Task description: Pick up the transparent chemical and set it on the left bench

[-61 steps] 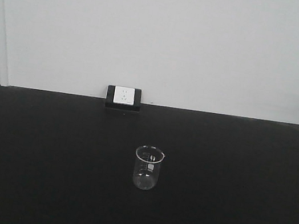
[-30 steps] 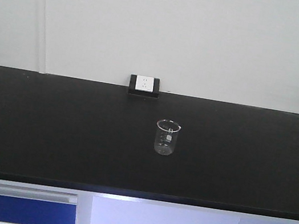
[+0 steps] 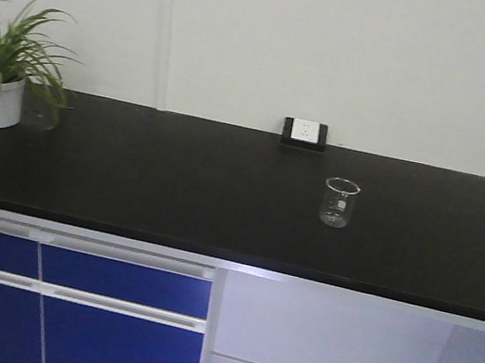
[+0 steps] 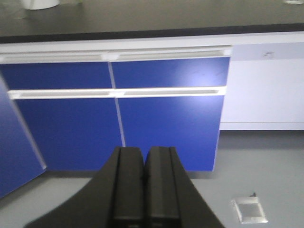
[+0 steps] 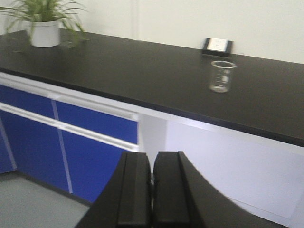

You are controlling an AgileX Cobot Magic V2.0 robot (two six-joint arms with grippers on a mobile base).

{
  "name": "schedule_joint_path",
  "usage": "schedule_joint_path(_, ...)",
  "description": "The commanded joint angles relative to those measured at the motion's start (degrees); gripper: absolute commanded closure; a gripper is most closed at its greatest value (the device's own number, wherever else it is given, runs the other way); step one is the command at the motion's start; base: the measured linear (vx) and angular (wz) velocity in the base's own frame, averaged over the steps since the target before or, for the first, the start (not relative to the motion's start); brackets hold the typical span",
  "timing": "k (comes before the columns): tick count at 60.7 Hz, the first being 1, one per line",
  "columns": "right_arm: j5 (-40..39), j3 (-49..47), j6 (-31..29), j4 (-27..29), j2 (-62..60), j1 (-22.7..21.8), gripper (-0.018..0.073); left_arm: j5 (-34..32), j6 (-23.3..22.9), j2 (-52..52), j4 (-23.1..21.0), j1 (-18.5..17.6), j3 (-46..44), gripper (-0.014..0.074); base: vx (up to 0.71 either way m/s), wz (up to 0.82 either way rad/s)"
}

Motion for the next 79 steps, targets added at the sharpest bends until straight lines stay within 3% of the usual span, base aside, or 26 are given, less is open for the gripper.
schedule_joint_path(1, -4.61, -1.80, -0.11, -0.31, 0.35, 0.00, 0.0562, -4.49, -0.45, -1.10, -0.04, -0.10, 0.93, 0.0600, -0.34, 0.45)
schedule_joint_path(79, -4.61, -1.80, -0.11, -0.31, 0.35, 0.00, 0.0562, -4.49, -0.45, -1.10, -0.04, -0.10, 0.93, 0.0600, -0.23, 0.71)
